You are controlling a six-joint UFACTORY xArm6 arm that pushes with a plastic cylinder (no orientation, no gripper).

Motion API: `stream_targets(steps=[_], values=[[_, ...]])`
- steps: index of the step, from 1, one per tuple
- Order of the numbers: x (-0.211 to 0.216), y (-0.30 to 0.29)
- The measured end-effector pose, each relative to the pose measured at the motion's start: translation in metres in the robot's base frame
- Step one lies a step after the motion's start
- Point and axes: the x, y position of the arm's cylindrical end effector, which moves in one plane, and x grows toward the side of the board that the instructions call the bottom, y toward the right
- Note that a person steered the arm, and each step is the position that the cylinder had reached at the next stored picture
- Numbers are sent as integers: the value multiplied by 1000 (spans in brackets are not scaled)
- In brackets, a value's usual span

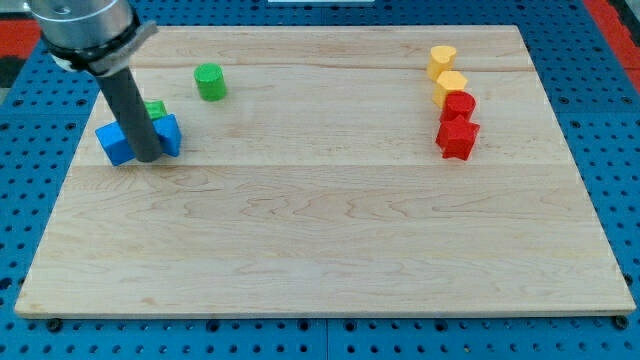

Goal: Push the green circle into the green star

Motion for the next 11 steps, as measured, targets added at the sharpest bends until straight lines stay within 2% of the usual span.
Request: stream_targets(steps=[1,2,3,4,5,6,7,8,9,10,11], values=[[3,26],[-30,112],[-63,136],[-118,133],[-183,82],[-137,42],[-101,46],[-102,44],[-102,5],[-102,46],[-83,124]])
